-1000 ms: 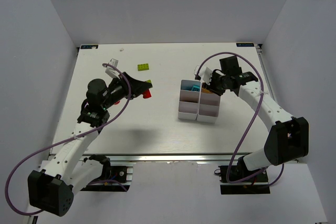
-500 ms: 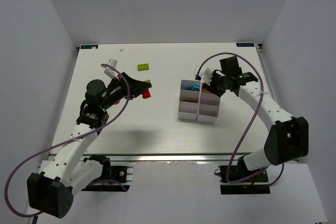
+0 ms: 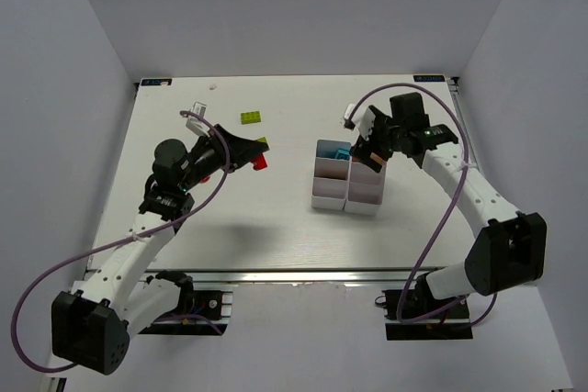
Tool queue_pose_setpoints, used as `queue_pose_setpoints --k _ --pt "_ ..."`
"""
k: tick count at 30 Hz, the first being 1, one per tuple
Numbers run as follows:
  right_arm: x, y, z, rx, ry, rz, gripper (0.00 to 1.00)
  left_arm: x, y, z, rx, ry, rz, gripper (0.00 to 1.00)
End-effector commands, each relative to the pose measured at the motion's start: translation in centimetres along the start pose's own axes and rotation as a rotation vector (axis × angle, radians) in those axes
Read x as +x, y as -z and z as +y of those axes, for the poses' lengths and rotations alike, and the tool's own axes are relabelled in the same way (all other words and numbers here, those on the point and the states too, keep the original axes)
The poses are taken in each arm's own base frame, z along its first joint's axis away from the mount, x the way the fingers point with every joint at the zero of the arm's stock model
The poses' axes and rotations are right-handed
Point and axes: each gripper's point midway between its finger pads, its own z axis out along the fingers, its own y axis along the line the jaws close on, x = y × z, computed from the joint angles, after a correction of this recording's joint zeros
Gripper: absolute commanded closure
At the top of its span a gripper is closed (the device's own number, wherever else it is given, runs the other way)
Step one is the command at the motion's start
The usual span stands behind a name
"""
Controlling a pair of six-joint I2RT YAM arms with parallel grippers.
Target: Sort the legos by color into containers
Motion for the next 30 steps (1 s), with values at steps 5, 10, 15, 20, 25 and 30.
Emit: queue_pose_setpoints --k 5,10,15,20,25,30 --pt "-12.7 5.9 2.0 -0.202 -0.3 -0.505 0.16 1.2 -1.2 -2.1 0.124 0.022 0.046 0.99" --pt "-17.7 8.0 4.7 -0.59 -0.631 -0.655 0.33 2.1 -1.3 -2.5 0.171 0.025 0.081 0.96" --pt "-20.2 8.8 5.8 -0.791 -0.809 -0.672 0.31 2.2 -1.2 -2.9 0.188 0.038 0.079 0.93" --pt "-20.9 8.2 7.7 -0.876 -0.849 -0.627 0.11 1.6 -1.2 -3.2 0.197 0.037 0.045 0.92" --pt "-22.4 8.0 10.3 -0.93 -0.817 -0.616 0.11 1.6 -1.5 -3.3 0.21 0.046 0.04 0.92" --pt "-23.9 7.5 11.2 -0.937 -0.797 -0.626 0.11 1.6 -1.6 -3.4 0.212 0.053 0.038 0.92"
